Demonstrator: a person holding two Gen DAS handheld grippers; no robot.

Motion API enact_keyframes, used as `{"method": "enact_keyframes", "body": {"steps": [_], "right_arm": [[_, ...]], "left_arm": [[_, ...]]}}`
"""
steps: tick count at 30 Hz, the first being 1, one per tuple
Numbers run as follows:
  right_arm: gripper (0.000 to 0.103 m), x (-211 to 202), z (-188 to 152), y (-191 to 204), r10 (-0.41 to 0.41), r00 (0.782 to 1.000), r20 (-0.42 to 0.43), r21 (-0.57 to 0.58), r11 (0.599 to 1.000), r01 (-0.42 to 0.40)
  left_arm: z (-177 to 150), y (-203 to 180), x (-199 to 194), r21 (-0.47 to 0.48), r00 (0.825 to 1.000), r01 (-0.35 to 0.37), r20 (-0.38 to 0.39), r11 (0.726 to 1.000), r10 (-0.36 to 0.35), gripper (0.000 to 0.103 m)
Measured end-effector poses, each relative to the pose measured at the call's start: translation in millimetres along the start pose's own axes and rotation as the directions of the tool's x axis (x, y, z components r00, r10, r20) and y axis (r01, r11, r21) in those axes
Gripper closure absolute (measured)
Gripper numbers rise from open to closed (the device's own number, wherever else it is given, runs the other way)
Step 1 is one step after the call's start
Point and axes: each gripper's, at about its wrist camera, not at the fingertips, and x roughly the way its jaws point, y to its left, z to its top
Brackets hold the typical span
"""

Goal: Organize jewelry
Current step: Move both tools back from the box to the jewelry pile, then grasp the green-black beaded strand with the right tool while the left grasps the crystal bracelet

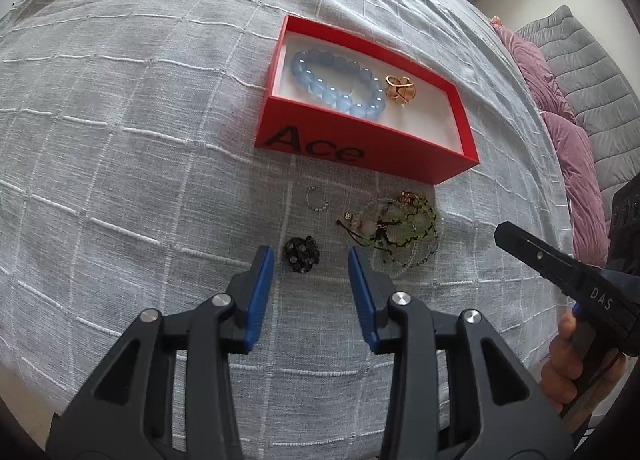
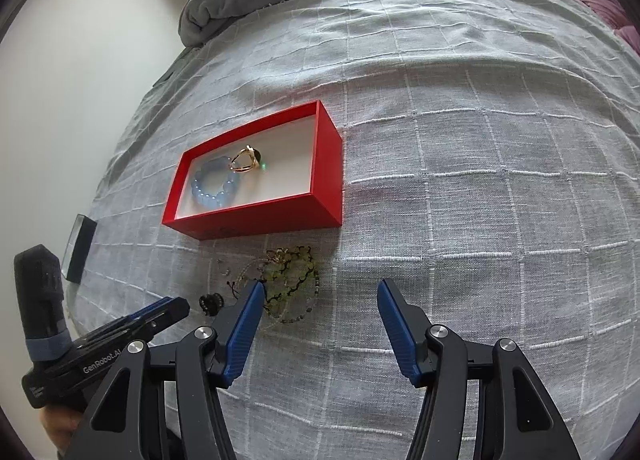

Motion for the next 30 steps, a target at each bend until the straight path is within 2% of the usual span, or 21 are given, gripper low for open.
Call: {"method": "enact_keyframes", "body": {"steps": [1,4,6,8,10,16,22,27,29,30], "right_arm": [[0.044,1,-1,1,0.002,1.000,0.001,-0.008,1.000,-0.002],[0.058,1,-2,4,0.040,0.999,0.002,-0.020,0.999,-0.040],[0.063,3,-3,4,0.035,0.999,0.003,-0.021,0.999,-0.034],[0.075,6,-2,3,0.028,1.000,0.005,-0.021,0.999,-0.028],[0.078,12,-2,-1,0.031,0.999,-0.014,-0.006,1.000,-0.031],[0.079,34,-6,-5,0.036,0.996,-0.086,0.039,0.999,-0.032],[0.079,49,-11,-8,0.040,0.993,-0.114,0.075,0.997,-0.031],[0.079,57,-10,-10,0.067,0.992,-0.108,0.108,0.993,-0.055],[0.079,60,-11,-11,0.076,0.992,-0.105,0.121,0.991,-0.064],[0.079,62,-11,-12,0.078,0.991,-0.105,0.129,0.990,-0.064]], "left_arm": [[-1,0,2,-0.001,1.000,0.000,-0.006,1.000,0.000,0.062],[-1,0,4,-0.011,1.000,-0.014,-0.016,1.000,0.014,0.062],[-3,-4,3,0.002,1.000,-0.016,-0.005,1.000,0.016,0.062],[-6,-11,3,0.024,1.000,0.004,0.003,1.000,-0.004,0.062],[-8,-15,4,0.025,0.999,0.033,0.003,0.999,-0.033,0.062],[-9,-20,18,-0.032,0.995,0.091,-0.032,0.995,-0.092,0.062],[-12,-25,32,-0.060,0.999,0.028,-0.042,0.998,-0.031,0.062],[-9,-30,38,-0.065,1.000,0.010,-0.021,0.998,-0.011,0.063],[-8,-32,41,-0.060,1.000,-0.005,-0.014,0.998,0.004,0.072],[-7,-34,42,-0.053,1.000,-0.010,-0.012,0.999,0.010,0.083]]}}
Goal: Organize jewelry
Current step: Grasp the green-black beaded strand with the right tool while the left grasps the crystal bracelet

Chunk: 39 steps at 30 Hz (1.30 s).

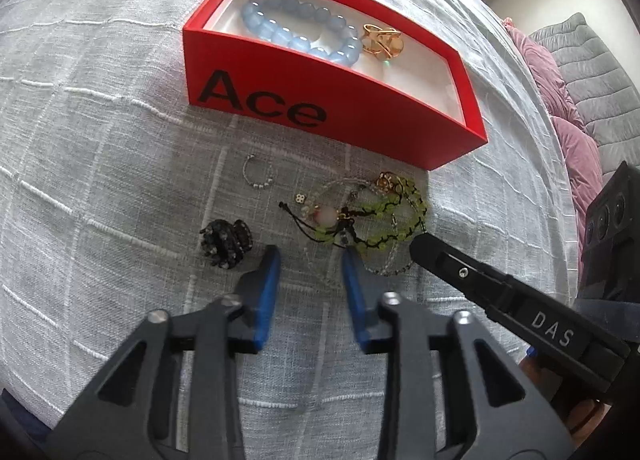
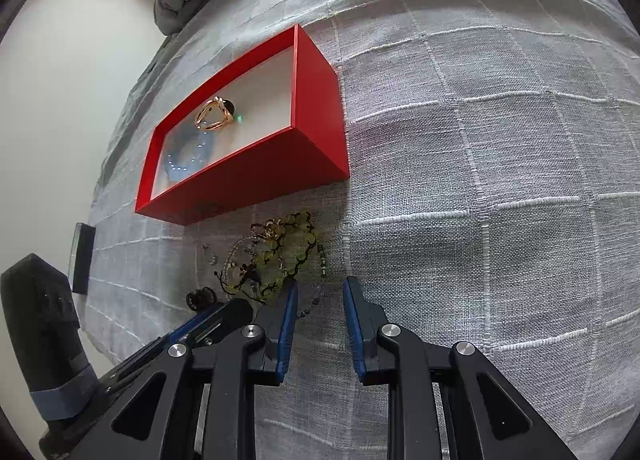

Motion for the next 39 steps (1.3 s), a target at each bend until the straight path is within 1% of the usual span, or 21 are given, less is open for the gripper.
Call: {"method": "enact_keyframes", "body": {"steps": [1,2,5,6,9,13,18,22,25,27,31,32,33,34,35,36,37,38,39], "right_arm": [[0.083,1,0,-1,0.004,1.000,0.002,0.009,1.000,-0.004],[0.087,3,1,-4,0.016,1.000,0.003,0.021,1.000,-0.016],[0.094,7,1,-5,0.040,0.999,0.000,0.051,0.998,-0.040],[0.095,7,1,-5,0.046,0.999,0.002,0.052,0.998,-0.046],[0.096,0,1,-2,0.041,0.999,0.021,0.041,0.998,-0.042],[0.097,-13,2,2,0.076,0.997,0.032,0.037,0.996,-0.078],[0.097,-36,0,11,0.056,0.996,0.072,-0.019,0.998,-0.055],[0.097,-59,-3,26,0.017,0.989,0.147,-0.118,0.993,0.000],[0.097,-66,-5,33,-0.008,0.985,0.172,-0.160,0.986,0.036],[0.097,-68,-5,33,-0.010,0.984,0.179,-0.169,0.985,0.041],[0.097,-67,-5,33,0.001,0.984,0.180,-0.170,0.985,0.030],[0.097,-68,-6,34,0.004,0.983,0.182,-0.171,0.985,0.028],[0.097,-68,-6,34,0.005,0.983,0.184,-0.172,0.985,0.027],[0.097,-69,-6,34,0.008,0.983,0.186,-0.173,0.985,0.025],[0.097,-69,-6,34,0.005,0.982,0.187,-0.172,0.985,0.028],[0.097,-68,-5,33,0.001,0.982,0.188,-0.168,0.985,0.031],[0.097,-67,-5,32,0.000,0.983,0.186,-0.163,0.986,0.031],[0.097,-67,-4,31,-0.001,0.983,0.185,-0.156,0.987,0.030],[0.097,-68,-5,29,-0.002,0.983,0.185,-0.153,0.988,0.031]], "left_arm": [[1,-1,1,0.003,1.000,-0.004,0.000,1.000,0.004,0.091],[1,0,2,0.000,1.000,-0.002,0.001,1.000,0.002,0.091],[4,0,5,-0.006,1.000,0.002,0.009,1.000,-0.002,0.097],[5,0,5,-0.005,1.000,-0.002,0.013,1.000,0.002,0.098],[5,2,-1,-0.008,1.000,0.001,0.028,1.000,0.000,0.099],[6,7,-18,0.006,0.997,0.047,0.057,0.999,-0.047,0.099],[8,12,-42,0.034,0.991,0.088,0.102,0.996,-0.091,0.099],[9,11,-62,0.088,0.980,0.101,0.160,0.991,-0.114,0.099],[9,6,-71,0.131,0.973,0.129,0.175,0.983,-0.151,0.099],[8,2,-76,0.160,0.967,0.142,0.189,0.977,-0.172,0.099],[6,-2,-90,0.214,0.941,0.213,0.217,0.953,-0.260,0.099],[6,-3,-93,0.229,0.934,0.222,0.230,0.948,-0.275,0.099],[6,-5,-95,0.257,0.928,0.206,0.254,0.944,-0.271,0.099],[7,-7,-94,0.278,0.935,0.139,0.278,0.950,-0.218,0.099],[10,-8,-86,0.274,0.950,0.053,0.281,0.960,-0.132,0.099],[12,-5,-72,0.242,0.968,0.005,0.241,0.970,-0.065,0.099],[15,1,-59,0.207,0.983,0.005,0.177,0.978,-0.043,0.099],[15,7,-48,0.176,0.992,0.017,0.118,0.984,-0.038,0.099],[13,10,-40,0.162,0.996,0.013,0.084,0.987,-0.027,0.099]]}}
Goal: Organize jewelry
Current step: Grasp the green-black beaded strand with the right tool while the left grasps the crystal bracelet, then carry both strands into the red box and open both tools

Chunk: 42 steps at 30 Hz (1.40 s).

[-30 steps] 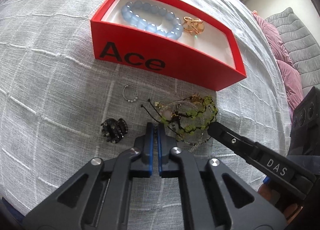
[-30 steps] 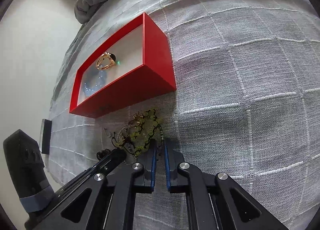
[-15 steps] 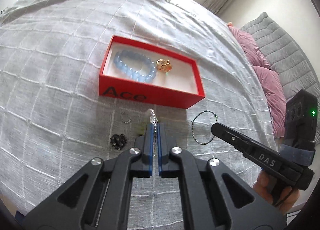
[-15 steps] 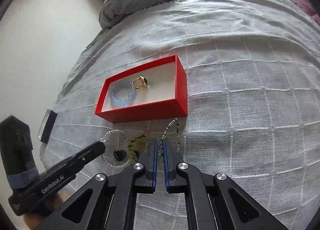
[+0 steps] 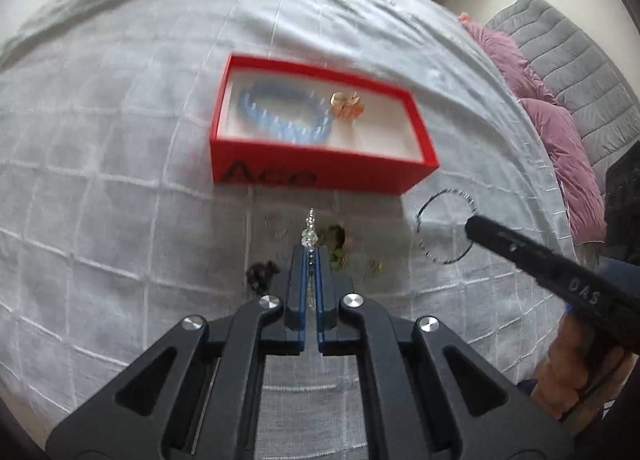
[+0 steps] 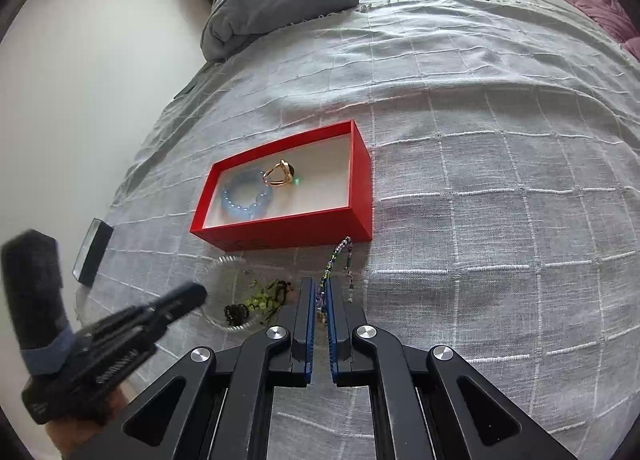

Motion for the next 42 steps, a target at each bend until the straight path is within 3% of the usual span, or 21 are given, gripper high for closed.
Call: {"method": "enact_keyframes", "body": {"steps": [3,9,16,22,32,38,42], "right_arm": [[0.097,-2,1,-1,-0.001,1.000,0.004,0.002,1.000,0.001],[0.097,-9,3,0,0.023,0.999,0.025,0.002,1.000,-0.023],[0.097,-12,5,7,0.069,0.997,0.045,-0.014,0.998,-0.068],[0.097,-14,10,17,0.120,0.991,0.066,-0.040,0.992,-0.118],[0.097,-11,33,28,0.215,0.971,0.106,-0.031,0.977,-0.213],[0.097,3,58,29,0.180,0.974,0.140,-0.040,0.984,-0.176],[0.097,25,64,19,0.116,0.985,0.130,-0.032,0.993,-0.113]], "left_arm": [[-4,-13,-11,0.071,0.997,-0.049,0.067,0.996,0.045,0.099],[-1,-25,-50,0.134,0.981,0.049,0.179,0.990,-0.073,0.099],[14,-15,-67,0.119,0.959,0.082,0.260,0.989,-0.111,0.099],[26,-11,-67,0.103,0.955,0.068,0.280,0.992,-0.094,0.099],[50,-12,-57,0.080,0.949,0.112,0.286,0.990,-0.130,0.099],[57,-21,-52,0.094,0.948,0.106,0.291,0.990,-0.129,0.099],[62,-25,-48,0.097,0.948,0.115,0.288,0.989,-0.139,0.099]]}}
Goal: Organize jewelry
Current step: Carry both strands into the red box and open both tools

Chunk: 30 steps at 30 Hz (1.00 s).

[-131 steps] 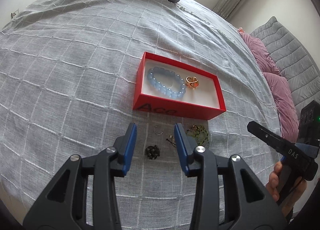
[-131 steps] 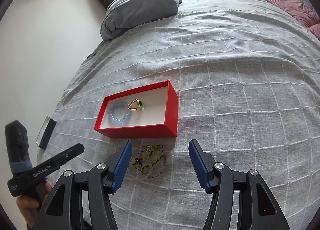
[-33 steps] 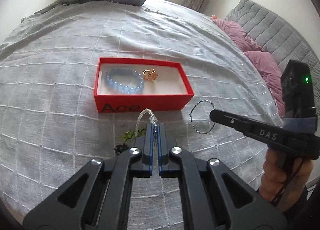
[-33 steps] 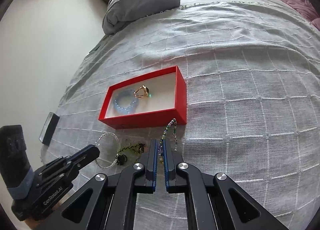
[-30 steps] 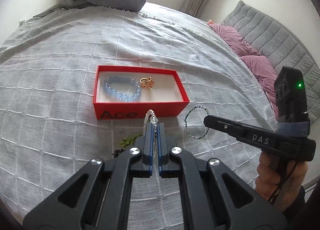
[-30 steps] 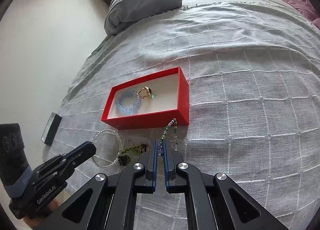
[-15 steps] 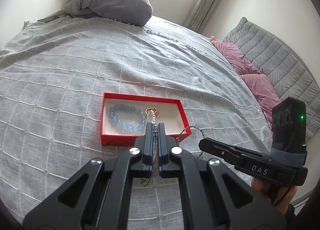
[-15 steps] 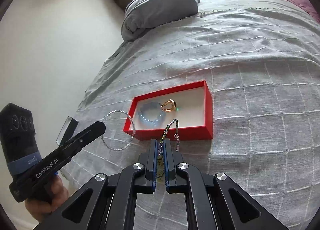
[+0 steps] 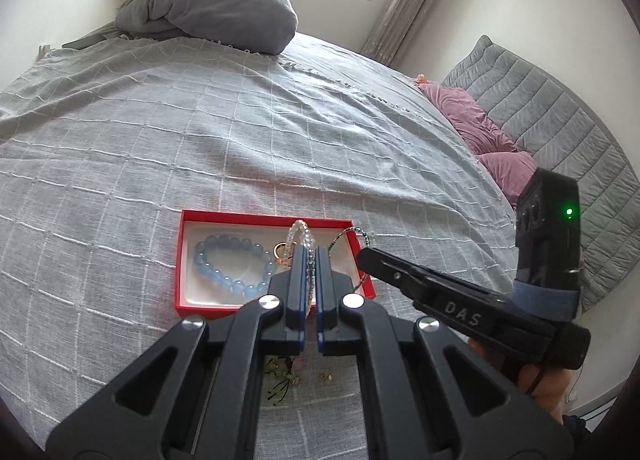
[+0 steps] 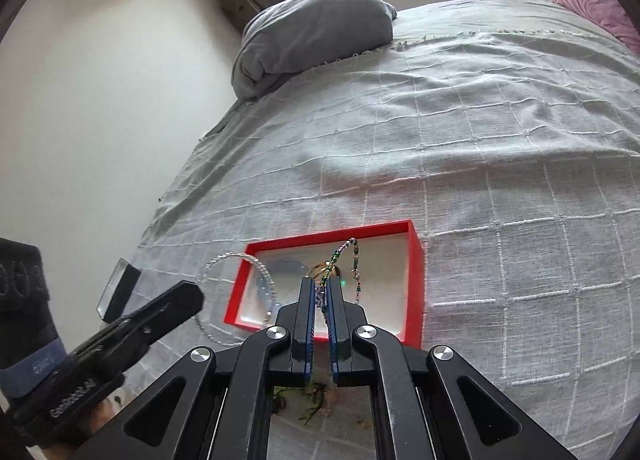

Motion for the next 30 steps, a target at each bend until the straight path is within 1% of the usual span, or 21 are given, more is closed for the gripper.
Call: {"method": "enact_keyframes", "body": {"steps": [3,8,11,12,15,18,19,20,23,24,27,30], "right_arm": [[0.095,11,1,-8,-0.023,1.000,-0.004,0.002,1.000,0.023],[0.094,18,2,-13,-0.003,1.000,-0.019,0.010,1.000,0.003],[0.094,22,0,-11,-0.072,0.997,-0.034,-0.025,0.997,0.071],[0.094,22,-1,-13,-0.080,0.996,-0.034,-0.025,0.997,0.080],[0.094,19,0,-14,-0.033,0.999,-0.028,-0.015,0.999,0.033],[0.091,9,3,1,0.008,1.000,0.003,-0.070,0.998,-0.008],[0.087,7,3,5,0.002,1.000,0.013,-0.088,0.996,-0.001],[0.086,7,3,8,-0.017,1.000,0.020,-0.102,0.995,0.019],[0.086,12,3,7,-0.041,0.999,0.004,-0.112,0.993,0.042],[0.086,14,3,4,-0.062,0.998,-0.002,-0.102,0.993,0.061],[0.086,11,4,-5,-0.073,0.997,0.001,-0.066,0.995,0.073],[0.086,2,6,-9,-0.068,0.998,0.012,-0.038,0.997,0.069]], "left_arm": [[2,-3,6,-0.003,1.000,0.004,-0.007,1.000,-0.004,0.099],[2,-6,11,-0.001,1.000,0.003,-0.013,1.000,-0.003,0.099],[1,-7,10,0.000,1.000,0.001,-0.011,1.000,-0.001,0.099],[1,-7,10,0.000,1.000,0.001,-0.012,1.000,-0.001,0.099],[2,-6,10,-0.005,1.000,0.002,-0.007,1.000,-0.002,0.099],[3,-5,9,-0.012,1.000,0.002,0.000,1.000,-0.002,0.099],[3,-5,9,-0.013,1.000,0.001,0.001,1.000,-0.001,0.099],[4,-4,9,-0.014,1.000,0.000,0.001,1.000,0.000,0.099],[4,-3,11,-0.017,1.000,-0.003,0.000,1.000,0.003,0.099],[4,-3,11,-0.018,1.000,-0.001,0.000,1.000,0.001,0.099],[4,-4,11,-0.012,1.000,0.018,0.003,1.000,-0.018,0.099],[5,-7,11,-0.014,0.996,0.086,0.002,0.996,-0.086,0.099]]}}
